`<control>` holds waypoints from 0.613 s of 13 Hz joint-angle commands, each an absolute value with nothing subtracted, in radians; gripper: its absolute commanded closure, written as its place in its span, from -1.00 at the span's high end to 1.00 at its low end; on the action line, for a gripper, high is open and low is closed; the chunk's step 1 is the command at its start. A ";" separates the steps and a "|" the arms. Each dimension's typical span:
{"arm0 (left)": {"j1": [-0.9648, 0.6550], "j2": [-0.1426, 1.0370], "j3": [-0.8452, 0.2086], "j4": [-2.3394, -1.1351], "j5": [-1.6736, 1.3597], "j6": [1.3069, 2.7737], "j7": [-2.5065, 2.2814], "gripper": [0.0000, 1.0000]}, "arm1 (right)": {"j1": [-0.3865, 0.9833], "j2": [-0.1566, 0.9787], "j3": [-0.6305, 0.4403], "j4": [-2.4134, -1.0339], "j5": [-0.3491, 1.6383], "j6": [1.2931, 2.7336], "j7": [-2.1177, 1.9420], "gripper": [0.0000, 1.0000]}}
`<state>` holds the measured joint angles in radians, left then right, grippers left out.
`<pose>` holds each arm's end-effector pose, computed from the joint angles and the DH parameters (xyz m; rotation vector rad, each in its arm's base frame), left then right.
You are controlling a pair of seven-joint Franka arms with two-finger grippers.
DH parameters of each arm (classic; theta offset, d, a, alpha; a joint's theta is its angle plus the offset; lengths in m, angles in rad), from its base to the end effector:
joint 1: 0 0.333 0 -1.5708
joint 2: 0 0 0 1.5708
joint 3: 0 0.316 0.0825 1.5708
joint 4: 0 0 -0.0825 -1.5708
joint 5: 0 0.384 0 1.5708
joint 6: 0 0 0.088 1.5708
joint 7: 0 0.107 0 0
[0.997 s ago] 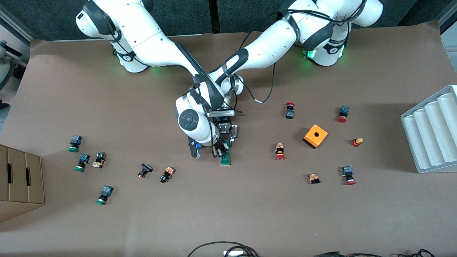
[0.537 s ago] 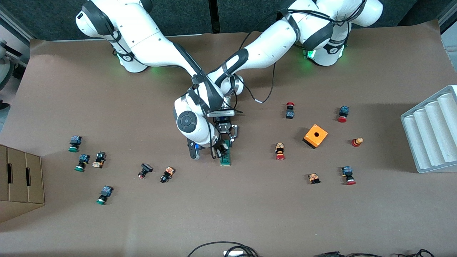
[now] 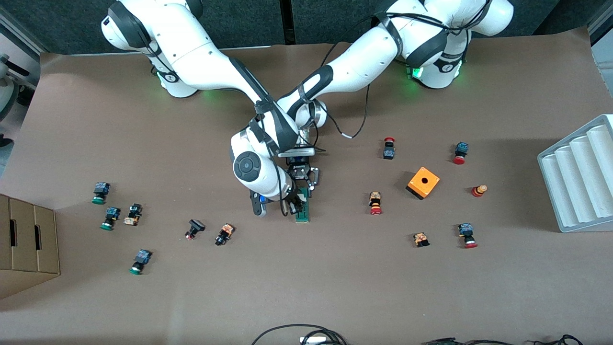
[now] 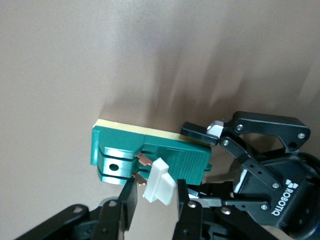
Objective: Close load switch with both arms
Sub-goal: 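Push the white toggle flat onto the switch body with the right gripper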
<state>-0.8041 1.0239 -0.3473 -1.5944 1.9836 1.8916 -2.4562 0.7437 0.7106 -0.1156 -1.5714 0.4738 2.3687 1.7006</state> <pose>0.3559 -0.5655 0.0590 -2.5183 -0.0064 -1.8083 0.5651 0.4323 0.2348 -2.2719 1.8500 0.3118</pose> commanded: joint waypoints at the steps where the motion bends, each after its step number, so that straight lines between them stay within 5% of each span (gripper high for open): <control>1: -0.824 1.057 -0.345 -1.578 1.993 1.907 -2.476 0.34 | 0.727 0.727 -0.117 -1.523 0.518 2.362 1.695 -0.24; 8: -0.824 1.055 -0.345 -1.578 1.993 1.907 -2.476 0.34 | 0.716 0.730 -0.115 -1.505 0.520 2.342 1.700 -0.30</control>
